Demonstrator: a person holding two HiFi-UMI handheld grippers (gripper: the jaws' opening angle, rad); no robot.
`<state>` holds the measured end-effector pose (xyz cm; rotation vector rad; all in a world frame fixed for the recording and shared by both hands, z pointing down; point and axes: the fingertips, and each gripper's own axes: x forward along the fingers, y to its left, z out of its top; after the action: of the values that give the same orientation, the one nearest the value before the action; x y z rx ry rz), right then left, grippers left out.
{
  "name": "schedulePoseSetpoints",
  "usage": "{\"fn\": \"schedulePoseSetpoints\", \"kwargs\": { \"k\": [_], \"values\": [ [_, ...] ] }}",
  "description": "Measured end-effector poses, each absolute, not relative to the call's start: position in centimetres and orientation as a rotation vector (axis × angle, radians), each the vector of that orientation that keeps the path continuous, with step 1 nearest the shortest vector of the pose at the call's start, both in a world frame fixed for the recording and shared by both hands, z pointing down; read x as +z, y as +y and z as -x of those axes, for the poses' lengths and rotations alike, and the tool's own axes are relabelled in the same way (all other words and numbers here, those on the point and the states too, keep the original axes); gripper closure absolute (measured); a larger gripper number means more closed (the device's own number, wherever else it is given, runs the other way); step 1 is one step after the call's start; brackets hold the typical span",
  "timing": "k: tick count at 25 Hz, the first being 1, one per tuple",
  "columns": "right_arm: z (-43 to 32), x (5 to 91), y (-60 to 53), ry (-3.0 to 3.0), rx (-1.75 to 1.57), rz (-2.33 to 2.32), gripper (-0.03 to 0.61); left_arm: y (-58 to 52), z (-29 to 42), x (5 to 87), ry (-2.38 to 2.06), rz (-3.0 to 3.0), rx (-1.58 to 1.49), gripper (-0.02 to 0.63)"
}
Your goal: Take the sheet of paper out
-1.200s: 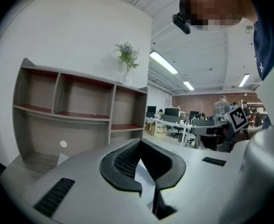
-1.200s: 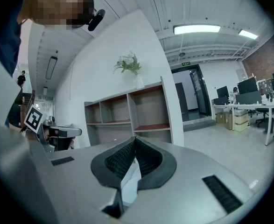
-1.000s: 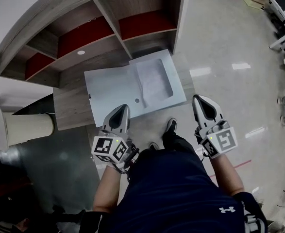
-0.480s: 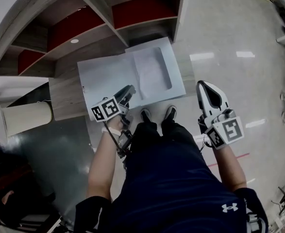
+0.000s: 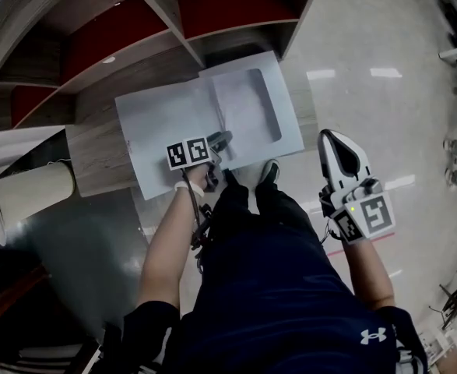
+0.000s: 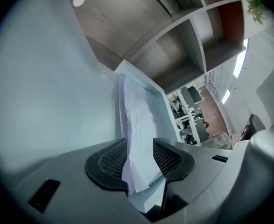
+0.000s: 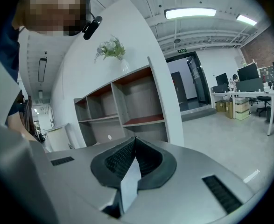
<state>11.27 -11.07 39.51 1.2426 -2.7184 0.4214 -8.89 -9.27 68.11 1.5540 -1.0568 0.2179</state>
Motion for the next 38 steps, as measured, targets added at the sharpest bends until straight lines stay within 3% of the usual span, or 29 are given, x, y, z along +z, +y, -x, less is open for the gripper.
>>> {"fn": "schedulePoseSetpoints", "kwargs": {
  "k": [16, 29, 35, 37, 38],
  "values": [
    [-9.1, 40.4, -12.3, -2.694, 0.443, -1.241, 0.566, -8.6, 7.2, 71.4, -0.956, -1.525, 0.276, 0.422],
    [-9.5, 40.9, -12.2, -2.674, 0.496, -1.265, 0.566, -10.4, 5.3, 71.0, -0.884, -1.533, 0.181, 0.459],
    [-9.6, 41.5, -12.0, -2.660, 0.518, -1.263, 0.566, -11.2, 5.8, 71.8, -0.912, -1.510, 0.205, 0.511],
    [-9.6, 41.3, -12.1, -2.668, 0.512, -1.267, 0.566, -11.1, 6.1, 72.0, -0.931, -1.496, 0.218, 0.584],
    [-9.5, 41.3, -12.2, -2.672, 0.510, -1.268, 0.566, -10.9, 6.3, 72.0, -0.936, -1.490, 0.221, 0.588]
  ]
}}
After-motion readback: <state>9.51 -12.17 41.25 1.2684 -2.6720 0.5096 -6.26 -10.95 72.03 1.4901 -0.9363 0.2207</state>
